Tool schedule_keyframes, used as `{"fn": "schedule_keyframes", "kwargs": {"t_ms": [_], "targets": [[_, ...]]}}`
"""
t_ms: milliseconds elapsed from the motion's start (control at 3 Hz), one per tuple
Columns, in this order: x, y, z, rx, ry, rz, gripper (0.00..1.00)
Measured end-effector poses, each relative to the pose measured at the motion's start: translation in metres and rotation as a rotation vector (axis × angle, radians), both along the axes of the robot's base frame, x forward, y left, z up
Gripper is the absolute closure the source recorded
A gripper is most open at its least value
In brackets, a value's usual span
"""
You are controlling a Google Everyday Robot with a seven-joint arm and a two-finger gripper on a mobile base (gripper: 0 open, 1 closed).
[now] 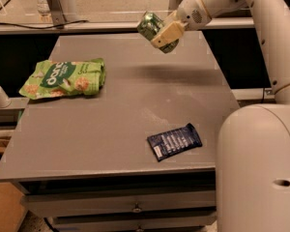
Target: Place green can upright
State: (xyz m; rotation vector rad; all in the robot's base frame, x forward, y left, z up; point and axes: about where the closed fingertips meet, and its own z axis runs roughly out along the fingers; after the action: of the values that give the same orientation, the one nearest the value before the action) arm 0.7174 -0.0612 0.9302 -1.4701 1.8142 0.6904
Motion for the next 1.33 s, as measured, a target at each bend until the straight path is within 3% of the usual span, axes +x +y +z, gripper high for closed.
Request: {"fn": "schedule_keyframes", "kwargs": {"t_ms": [333,667,1000,1333], "targets": [[0.002,-0.005,-0.008,0.194,0.034,-0.032,1.00],[0.001,-0.014,-0.016,0.352,0.035,-0.062,1.00],[0.001,-0.020,-0.023,0.488,0.008,-0.075,1.00],[0.002,-0.020,-0.025,0.582,-0.055,-0.067,1.00]]}}
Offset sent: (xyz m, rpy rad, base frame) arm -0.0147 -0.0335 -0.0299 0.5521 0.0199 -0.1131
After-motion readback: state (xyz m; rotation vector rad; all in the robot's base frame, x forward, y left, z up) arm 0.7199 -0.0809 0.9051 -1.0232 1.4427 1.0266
